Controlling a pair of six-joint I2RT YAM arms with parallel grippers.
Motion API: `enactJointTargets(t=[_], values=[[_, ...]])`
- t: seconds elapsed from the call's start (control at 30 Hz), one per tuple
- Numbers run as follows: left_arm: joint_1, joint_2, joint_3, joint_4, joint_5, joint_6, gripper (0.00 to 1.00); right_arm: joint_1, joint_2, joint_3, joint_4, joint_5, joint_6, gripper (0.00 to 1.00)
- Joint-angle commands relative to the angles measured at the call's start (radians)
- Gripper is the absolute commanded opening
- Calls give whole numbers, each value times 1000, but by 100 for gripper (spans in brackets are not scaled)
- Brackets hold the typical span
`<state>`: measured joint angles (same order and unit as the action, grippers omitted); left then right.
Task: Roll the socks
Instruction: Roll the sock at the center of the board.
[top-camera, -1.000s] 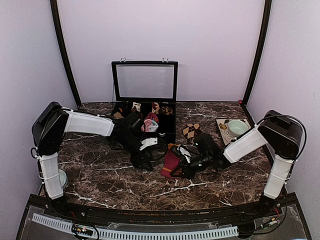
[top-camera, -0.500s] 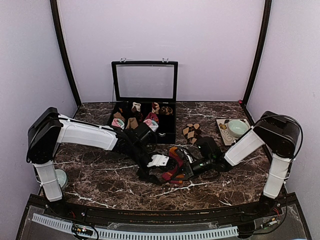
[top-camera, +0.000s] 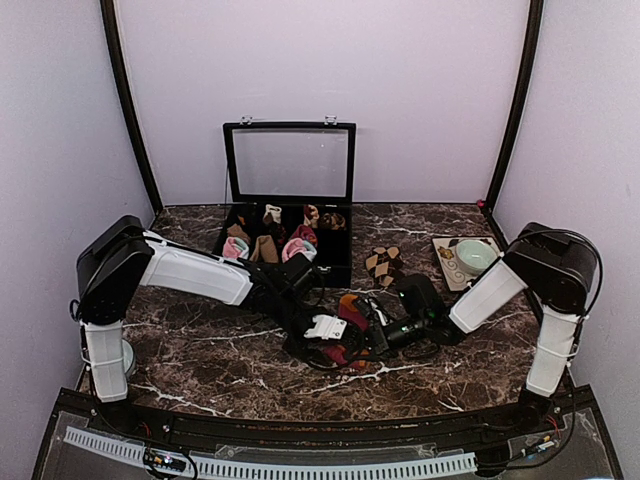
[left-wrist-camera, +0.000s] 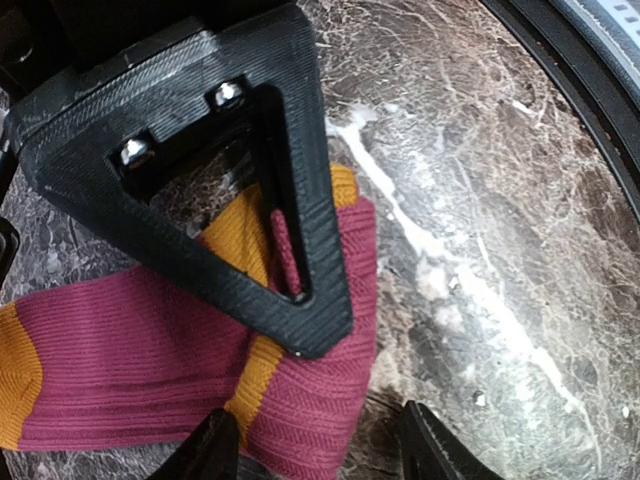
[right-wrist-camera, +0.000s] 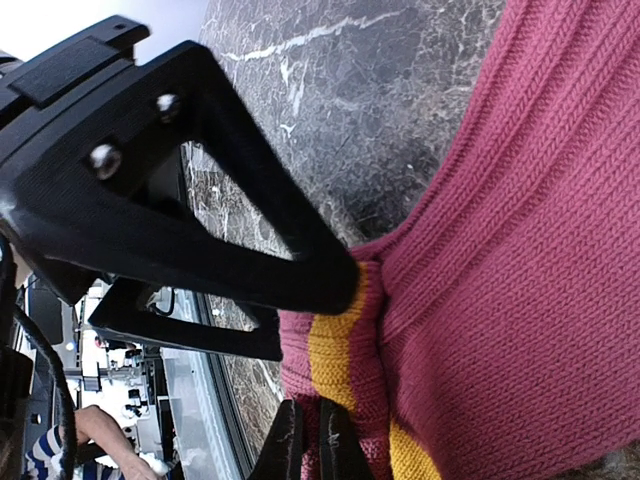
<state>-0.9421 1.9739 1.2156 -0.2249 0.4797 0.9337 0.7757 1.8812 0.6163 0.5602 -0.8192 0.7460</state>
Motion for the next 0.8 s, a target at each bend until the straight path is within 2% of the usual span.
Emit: enactJointTargets(t=[0.0, 0.13, 0.43, 0.63, 0.67, 0.73, 0.77], values=[[-17, 11, 38, -32, 3, 33, 58, -14, 53, -50, -154, 58, 10, 0], [-37, 16, 49, -39, -2, 43, 56, -24, 52, -50, -157, 57, 4, 0], [-49, 63, 65, -72, -35, 50, 29, -27, 52, -36, -176, 77, -2, 0], [-49, 70, 42, -69, -66, 44, 28, -30, 60, -26, -187, 91, 2, 1], [-49, 72, 40, -70, -68, 42, 23, -30, 60, -25, -187, 95, 1, 5], [-49, 76, 38, -75, -78, 32, 2, -30, 48, -26, -202, 107, -12, 11], [-48, 77, 38, -83, -73, 25, 0, -30, 34, -27, -219, 126, -33, 15]])
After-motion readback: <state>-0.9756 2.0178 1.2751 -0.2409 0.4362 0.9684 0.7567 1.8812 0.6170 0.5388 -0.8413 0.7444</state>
